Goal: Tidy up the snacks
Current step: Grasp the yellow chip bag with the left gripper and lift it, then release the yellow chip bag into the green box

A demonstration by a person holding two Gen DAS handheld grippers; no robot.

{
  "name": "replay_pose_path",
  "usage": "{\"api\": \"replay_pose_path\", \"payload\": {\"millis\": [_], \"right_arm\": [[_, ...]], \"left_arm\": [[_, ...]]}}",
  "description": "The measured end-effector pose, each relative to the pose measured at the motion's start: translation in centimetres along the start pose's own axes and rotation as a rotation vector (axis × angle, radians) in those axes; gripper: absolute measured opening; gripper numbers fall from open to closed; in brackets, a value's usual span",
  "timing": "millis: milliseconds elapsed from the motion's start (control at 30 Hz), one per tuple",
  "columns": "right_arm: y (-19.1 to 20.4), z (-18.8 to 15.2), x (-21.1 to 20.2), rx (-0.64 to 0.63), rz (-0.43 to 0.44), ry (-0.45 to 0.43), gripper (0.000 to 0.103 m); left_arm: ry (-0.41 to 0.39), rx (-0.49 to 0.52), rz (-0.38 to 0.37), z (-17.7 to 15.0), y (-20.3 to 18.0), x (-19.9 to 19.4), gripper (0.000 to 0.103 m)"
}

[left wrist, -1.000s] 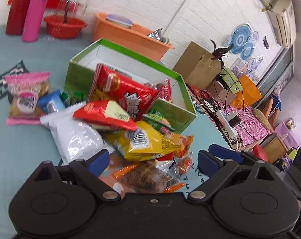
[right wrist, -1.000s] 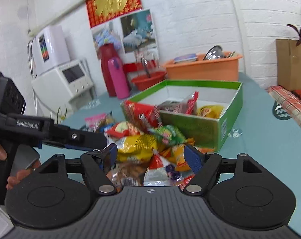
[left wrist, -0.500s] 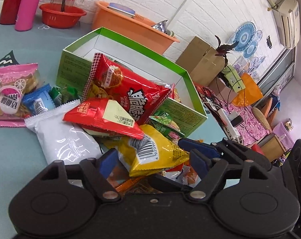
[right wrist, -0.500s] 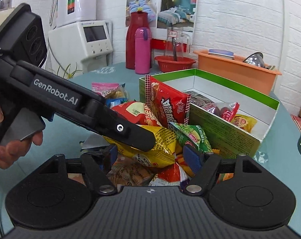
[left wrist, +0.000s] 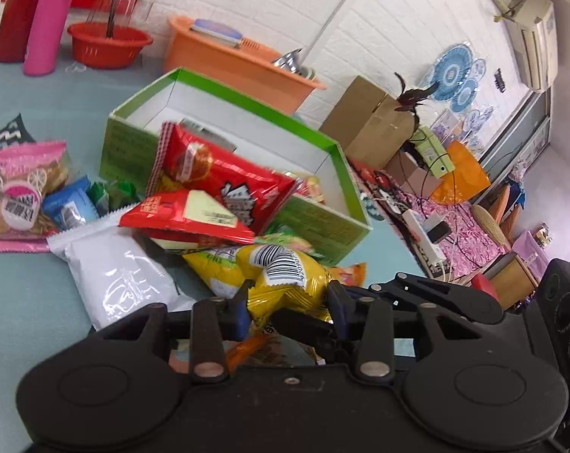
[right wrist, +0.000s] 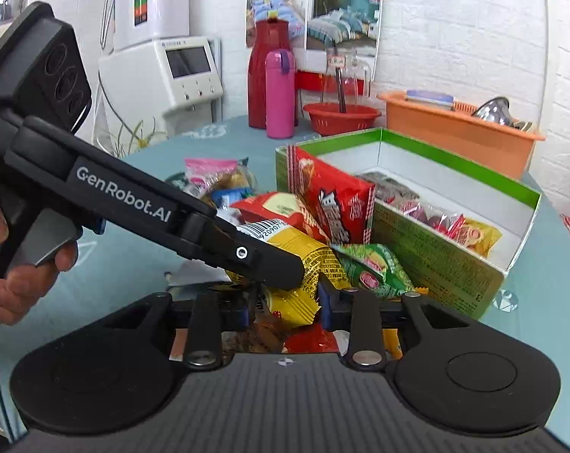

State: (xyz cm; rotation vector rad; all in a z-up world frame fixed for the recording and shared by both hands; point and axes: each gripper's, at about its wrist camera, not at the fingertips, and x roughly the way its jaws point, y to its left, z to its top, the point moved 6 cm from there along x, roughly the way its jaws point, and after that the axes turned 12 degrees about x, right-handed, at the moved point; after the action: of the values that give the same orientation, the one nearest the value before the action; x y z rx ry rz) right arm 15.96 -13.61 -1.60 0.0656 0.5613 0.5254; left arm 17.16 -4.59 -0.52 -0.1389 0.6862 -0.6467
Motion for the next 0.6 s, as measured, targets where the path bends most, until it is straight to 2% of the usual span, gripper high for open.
{"api": "replay_pose_path", "payload": {"millis": [167, 300, 433, 600], "right_arm": [[0.5, 1.4, -3.1, -0.004, 0.018, -0.081, 0.054], [0.6, 3.2, -5.6, -0.025, 0.01, -0.181, 0.054], [-0.6, 5.2, -6.1, -0.029, -0.025, -0.252, 0.054], [-3.2, 6.9, -5.0, -0.019, -0.073, -0.285, 0.054]], "left_arm": [[-0.064, 0.077, -0.008, 1.7, -2.9, -2.6, 0.048], [-0.129, 0.143, -0.017, 4.3, -5.0, -3.4, 0.048], [-0.163, 0.177, -0.034, 6.5, -5.6, -2.4, 0.048], [-0.168, 0.195, -0.065, 8.6, -5.1, 0.7, 0.048]]}}
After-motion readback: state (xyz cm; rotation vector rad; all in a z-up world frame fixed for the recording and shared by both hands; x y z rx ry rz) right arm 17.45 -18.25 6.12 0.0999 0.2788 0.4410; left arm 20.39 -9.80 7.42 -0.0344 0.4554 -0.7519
